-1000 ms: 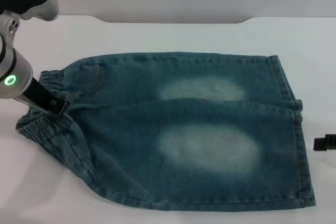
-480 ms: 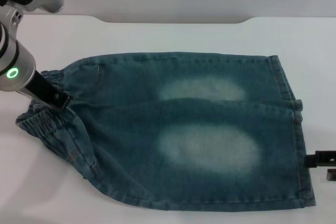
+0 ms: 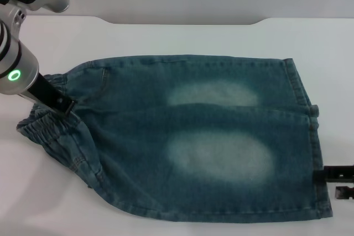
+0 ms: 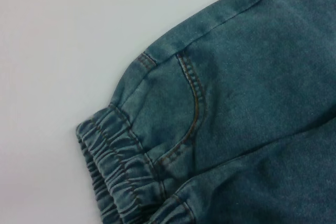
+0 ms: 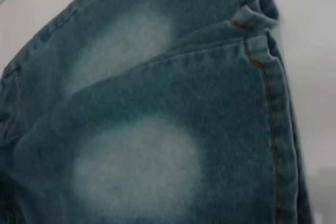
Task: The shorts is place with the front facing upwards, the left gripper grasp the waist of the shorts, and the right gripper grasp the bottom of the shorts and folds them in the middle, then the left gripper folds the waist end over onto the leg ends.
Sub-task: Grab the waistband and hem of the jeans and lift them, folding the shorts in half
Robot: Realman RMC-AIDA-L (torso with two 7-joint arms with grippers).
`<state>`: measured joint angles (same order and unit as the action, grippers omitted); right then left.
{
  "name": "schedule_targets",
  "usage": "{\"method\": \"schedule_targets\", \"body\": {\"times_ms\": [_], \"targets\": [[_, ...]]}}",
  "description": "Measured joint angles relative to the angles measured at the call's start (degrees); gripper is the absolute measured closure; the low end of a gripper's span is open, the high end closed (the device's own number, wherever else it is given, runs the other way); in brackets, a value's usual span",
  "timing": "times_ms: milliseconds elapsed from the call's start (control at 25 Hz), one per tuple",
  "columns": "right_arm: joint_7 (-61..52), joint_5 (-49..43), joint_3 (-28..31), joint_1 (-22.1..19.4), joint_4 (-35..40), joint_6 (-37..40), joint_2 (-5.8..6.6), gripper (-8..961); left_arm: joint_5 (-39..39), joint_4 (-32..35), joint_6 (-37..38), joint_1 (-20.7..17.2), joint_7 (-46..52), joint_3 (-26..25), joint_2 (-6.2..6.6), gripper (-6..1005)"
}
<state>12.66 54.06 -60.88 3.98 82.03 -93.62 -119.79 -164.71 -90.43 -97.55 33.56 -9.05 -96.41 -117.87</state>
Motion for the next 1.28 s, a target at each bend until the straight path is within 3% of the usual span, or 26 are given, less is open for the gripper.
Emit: {"method": "schedule_targets", "body": {"times_ms": [1280], "targets": [[0.32, 0.95, -2.4, 1.33, -5.31, 2.79, 0.06, 137, 0.27, 0.36, 0.0, 0.19, -1.56, -0.32, 0.01, 966]]}}
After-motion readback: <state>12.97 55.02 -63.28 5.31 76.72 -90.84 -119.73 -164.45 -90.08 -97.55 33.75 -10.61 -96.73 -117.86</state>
